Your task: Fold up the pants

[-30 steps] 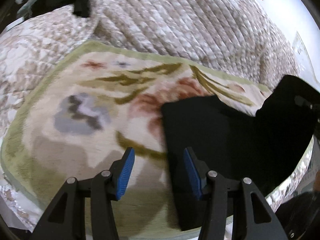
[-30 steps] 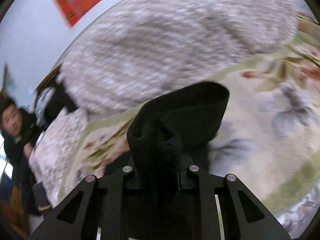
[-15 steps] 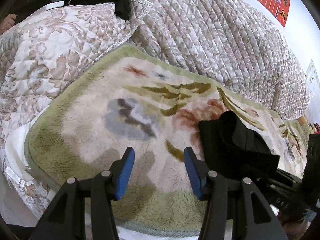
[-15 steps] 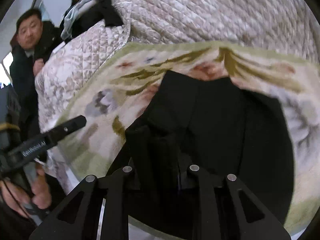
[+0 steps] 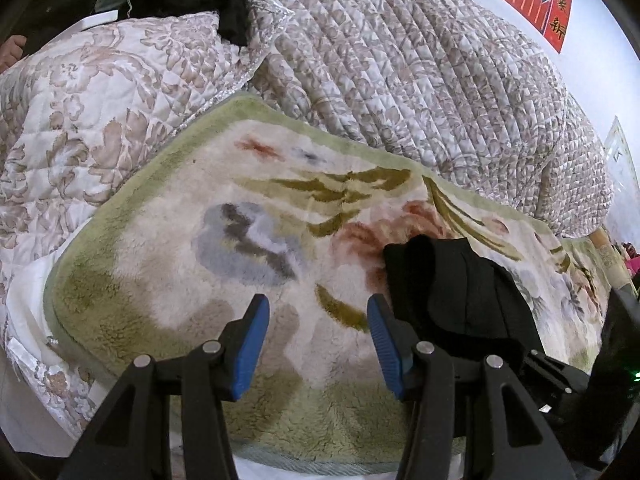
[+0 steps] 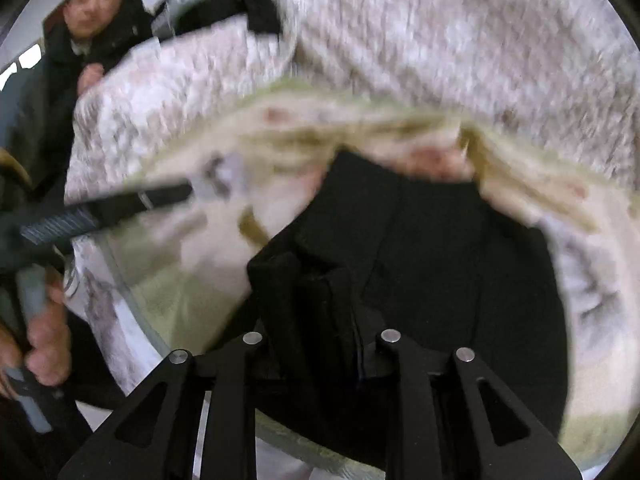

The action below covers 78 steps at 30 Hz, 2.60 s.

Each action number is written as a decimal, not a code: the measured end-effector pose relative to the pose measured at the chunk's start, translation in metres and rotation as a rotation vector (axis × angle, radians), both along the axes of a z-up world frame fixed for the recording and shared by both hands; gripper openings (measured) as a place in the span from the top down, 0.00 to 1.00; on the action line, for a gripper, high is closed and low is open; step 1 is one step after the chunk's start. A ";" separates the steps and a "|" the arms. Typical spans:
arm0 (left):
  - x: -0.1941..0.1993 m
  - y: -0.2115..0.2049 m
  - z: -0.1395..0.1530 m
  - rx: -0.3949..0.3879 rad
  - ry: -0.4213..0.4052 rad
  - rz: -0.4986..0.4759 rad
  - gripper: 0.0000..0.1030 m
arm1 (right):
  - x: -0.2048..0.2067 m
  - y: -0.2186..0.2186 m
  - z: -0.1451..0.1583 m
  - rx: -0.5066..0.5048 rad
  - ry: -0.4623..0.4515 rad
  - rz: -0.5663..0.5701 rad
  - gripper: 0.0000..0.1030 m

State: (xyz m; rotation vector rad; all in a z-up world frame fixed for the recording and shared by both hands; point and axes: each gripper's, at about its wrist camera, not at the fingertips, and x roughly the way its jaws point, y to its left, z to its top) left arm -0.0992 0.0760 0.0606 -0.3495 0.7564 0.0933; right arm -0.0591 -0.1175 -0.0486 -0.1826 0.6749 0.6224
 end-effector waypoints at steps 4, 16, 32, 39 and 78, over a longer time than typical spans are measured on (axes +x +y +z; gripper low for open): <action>-0.001 0.001 0.001 -0.002 0.000 0.004 0.48 | -0.008 -0.006 0.013 0.057 0.025 0.045 0.53; 0.005 -0.022 0.009 0.009 -0.018 -0.057 0.48 | -0.019 -0.070 0.016 0.198 0.059 -0.098 0.49; 0.094 -0.108 0.003 0.003 0.103 -0.347 0.48 | 0.087 -0.117 0.030 0.108 0.155 -0.219 0.64; 0.107 -0.093 -0.024 -0.029 0.124 -0.307 0.48 | 0.120 -0.138 0.008 0.119 0.222 -0.300 0.73; 0.029 -0.105 -0.018 0.144 0.076 -0.295 0.75 | 0.027 -0.117 -0.001 0.073 0.040 -0.204 0.70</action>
